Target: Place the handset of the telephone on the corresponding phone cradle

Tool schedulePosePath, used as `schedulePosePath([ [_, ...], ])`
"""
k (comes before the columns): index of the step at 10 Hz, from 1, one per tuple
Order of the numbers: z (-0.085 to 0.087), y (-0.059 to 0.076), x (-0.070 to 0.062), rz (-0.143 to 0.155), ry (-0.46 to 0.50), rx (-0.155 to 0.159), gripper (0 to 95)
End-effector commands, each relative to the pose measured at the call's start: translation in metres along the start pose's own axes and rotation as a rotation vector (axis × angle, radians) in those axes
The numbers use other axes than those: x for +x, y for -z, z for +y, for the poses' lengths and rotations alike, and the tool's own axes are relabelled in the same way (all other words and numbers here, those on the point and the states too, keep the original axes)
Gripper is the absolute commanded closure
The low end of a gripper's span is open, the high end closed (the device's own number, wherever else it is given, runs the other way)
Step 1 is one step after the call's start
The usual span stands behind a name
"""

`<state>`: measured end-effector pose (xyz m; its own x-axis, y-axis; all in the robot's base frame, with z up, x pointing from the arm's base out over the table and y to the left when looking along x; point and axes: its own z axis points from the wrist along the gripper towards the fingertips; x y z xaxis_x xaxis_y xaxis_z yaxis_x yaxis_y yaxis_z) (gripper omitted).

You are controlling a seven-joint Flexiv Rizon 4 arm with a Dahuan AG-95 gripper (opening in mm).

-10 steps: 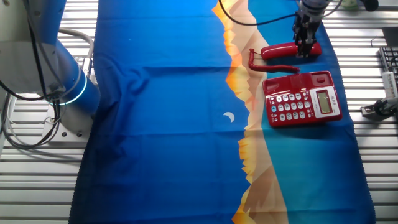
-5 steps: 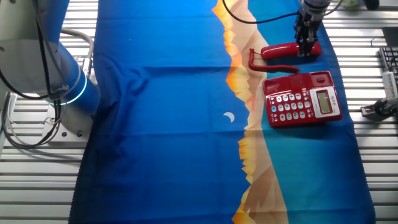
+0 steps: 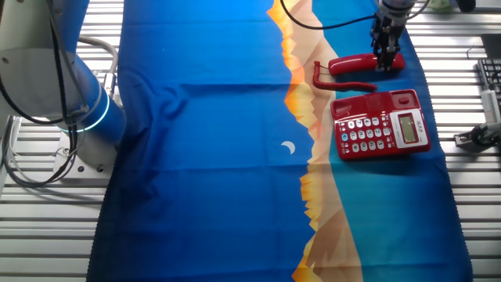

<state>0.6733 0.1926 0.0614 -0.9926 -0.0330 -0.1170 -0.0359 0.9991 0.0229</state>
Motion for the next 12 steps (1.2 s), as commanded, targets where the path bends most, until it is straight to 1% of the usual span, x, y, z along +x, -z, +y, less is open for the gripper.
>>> schedulePosePath([
  [1, 0.0, -0.001, 0.001, -0.001, 0.004, 0.0, 19.0],
  [4, 0.001, -0.004, 0.0, -0.001, 0.007, 0.002, 19.0],
  [7, 0.006, -0.011, -0.002, -0.003, -0.006, 0.005, 19.0],
  [12, 0.008, -0.017, -0.002, -0.001, -0.009, 0.007, 19.0],
])
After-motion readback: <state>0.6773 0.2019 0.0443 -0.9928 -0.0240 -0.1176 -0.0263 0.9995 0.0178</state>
